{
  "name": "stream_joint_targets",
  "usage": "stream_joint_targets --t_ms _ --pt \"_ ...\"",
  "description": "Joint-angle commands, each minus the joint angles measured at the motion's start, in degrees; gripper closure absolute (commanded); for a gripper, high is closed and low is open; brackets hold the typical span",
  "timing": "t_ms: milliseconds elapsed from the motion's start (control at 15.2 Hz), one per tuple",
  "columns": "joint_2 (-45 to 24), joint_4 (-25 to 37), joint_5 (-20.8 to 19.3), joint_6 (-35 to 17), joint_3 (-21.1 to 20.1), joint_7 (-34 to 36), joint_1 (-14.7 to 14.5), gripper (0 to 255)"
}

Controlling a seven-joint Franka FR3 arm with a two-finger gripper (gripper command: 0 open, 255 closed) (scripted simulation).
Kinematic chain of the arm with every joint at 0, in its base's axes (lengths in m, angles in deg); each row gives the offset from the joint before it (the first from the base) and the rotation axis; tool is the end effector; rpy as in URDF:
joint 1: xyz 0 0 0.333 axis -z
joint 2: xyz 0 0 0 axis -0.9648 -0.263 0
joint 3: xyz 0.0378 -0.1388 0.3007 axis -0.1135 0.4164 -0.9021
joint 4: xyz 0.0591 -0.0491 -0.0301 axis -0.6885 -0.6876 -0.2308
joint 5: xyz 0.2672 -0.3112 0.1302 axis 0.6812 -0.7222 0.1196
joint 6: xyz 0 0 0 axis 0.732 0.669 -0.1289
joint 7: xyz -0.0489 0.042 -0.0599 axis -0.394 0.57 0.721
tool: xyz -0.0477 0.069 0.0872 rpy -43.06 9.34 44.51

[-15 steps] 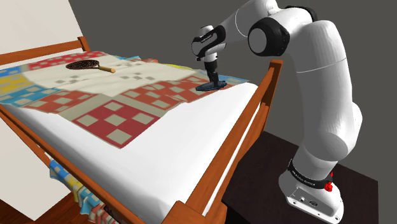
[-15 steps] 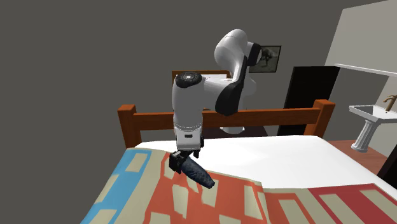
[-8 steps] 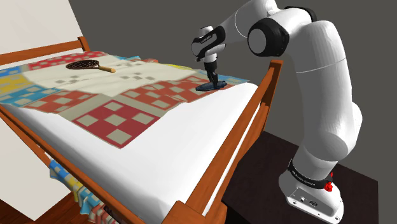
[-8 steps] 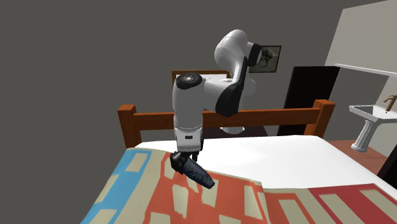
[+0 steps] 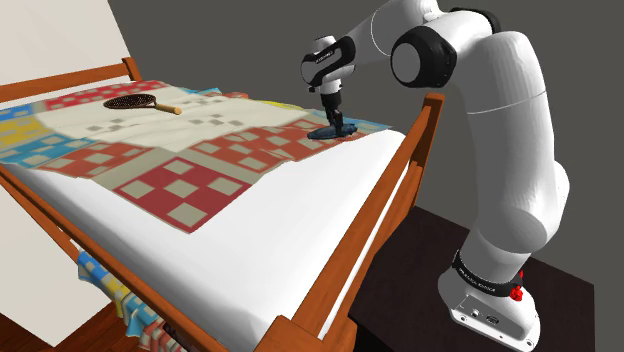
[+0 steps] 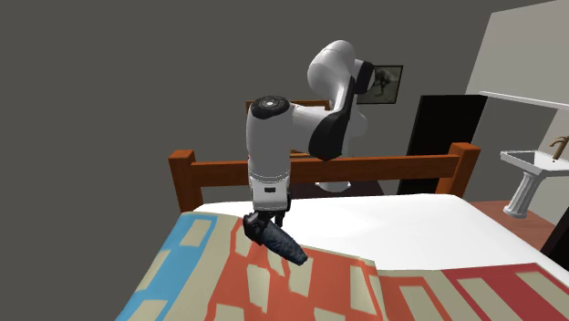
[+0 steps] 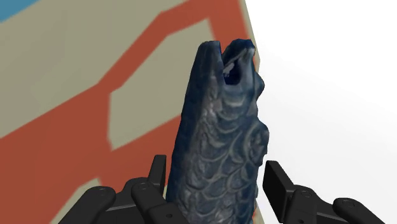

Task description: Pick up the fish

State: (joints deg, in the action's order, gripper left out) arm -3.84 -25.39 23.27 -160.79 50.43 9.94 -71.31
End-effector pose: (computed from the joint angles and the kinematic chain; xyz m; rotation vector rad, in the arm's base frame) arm 0.6825 -0.2319 0.3559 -2.7424 -1.4731 0.2635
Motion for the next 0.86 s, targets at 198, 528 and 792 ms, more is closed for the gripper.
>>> stream_joint_targets --t_ms 198,528,792 --pt "1.09 2.24 -0.3 3.28 0.18 -0.02 -0.06 255" --pt "1.84 4.99 -0.51 6.73 0.33 -0.15 0.0 255" --pt "2.07 6.32 -0.57 8.27 0.39 -0.21 0.05 255"
